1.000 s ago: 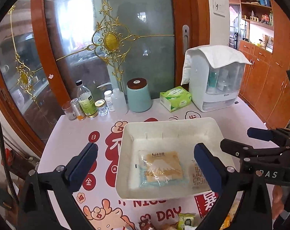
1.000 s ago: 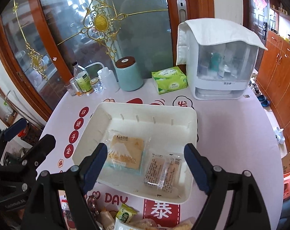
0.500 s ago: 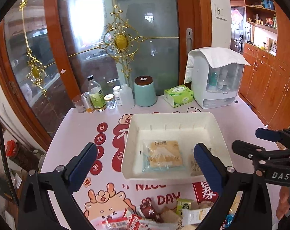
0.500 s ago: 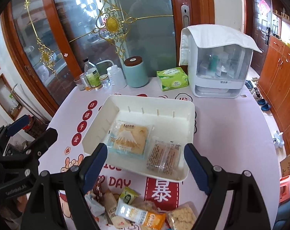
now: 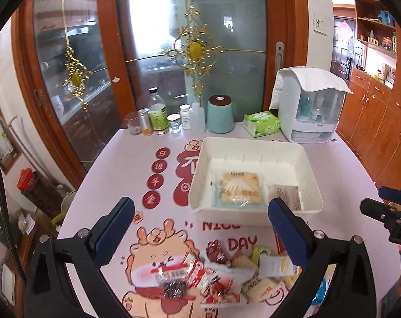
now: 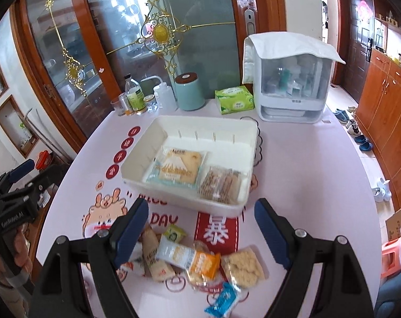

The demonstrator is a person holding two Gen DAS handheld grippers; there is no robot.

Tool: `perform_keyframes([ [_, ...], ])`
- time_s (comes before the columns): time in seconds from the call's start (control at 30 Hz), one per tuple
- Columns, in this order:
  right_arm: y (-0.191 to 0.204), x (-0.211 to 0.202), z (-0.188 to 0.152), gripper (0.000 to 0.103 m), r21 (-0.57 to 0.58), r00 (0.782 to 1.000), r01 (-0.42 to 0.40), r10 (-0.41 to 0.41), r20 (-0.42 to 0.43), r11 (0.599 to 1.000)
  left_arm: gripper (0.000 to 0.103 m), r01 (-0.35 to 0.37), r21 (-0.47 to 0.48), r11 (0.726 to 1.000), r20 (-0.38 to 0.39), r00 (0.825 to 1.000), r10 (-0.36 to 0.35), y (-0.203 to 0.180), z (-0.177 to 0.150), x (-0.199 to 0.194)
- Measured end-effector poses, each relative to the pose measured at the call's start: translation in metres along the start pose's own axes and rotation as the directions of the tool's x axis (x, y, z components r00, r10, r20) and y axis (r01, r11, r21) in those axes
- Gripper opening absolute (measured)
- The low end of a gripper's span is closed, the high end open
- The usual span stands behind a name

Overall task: Organize snacks
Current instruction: 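Withdraw both tools from the tray back toward the snack pile, then grasp a small clear nut-cookie bag with left tool while right tool grasps another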

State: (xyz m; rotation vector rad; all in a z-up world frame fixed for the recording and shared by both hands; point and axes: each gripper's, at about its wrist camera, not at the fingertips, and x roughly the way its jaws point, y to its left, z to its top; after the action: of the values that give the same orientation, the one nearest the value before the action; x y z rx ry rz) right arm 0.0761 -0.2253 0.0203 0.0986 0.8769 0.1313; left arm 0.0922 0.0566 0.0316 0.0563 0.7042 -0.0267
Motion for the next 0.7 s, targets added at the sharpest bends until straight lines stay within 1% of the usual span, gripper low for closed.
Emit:
perform_keyframes([
  [0.27,-0.001,-0.02,-0.039,0.083,-0.019,1.0,0.003,-0.003,-0.006,1.0,0.101,-0.046,-0.008,0.999,0.03,0.998,0.046,0.019,-0.031,-0.036],
  [0.33,-0.001,-0.023,-0.05,0.083,-0.023,1.0,-0.005,0.005,-0.009,1.0,0.102,-0.065,-0.013,0.998,0.029,0.997,0.065,0.027,-0.042,-0.042],
  [0.5,0.0,-0.022,-0.08,0.083,-0.036,0.999,0.008,-0.01,-0.044,0.999,0.102,-0.105,-0.045,0.994,-0.027,0.994,0.103,0.047,-0.074,-0.045],
  [0.7,-0.002,-0.01,-0.116,0.083,-0.043,0.993,0.021,-0.026,-0.117,0.999,0.102,-0.146,-0.087,0.985,-0.111,0.984,0.136,0.064,-0.114,-0.04],
])
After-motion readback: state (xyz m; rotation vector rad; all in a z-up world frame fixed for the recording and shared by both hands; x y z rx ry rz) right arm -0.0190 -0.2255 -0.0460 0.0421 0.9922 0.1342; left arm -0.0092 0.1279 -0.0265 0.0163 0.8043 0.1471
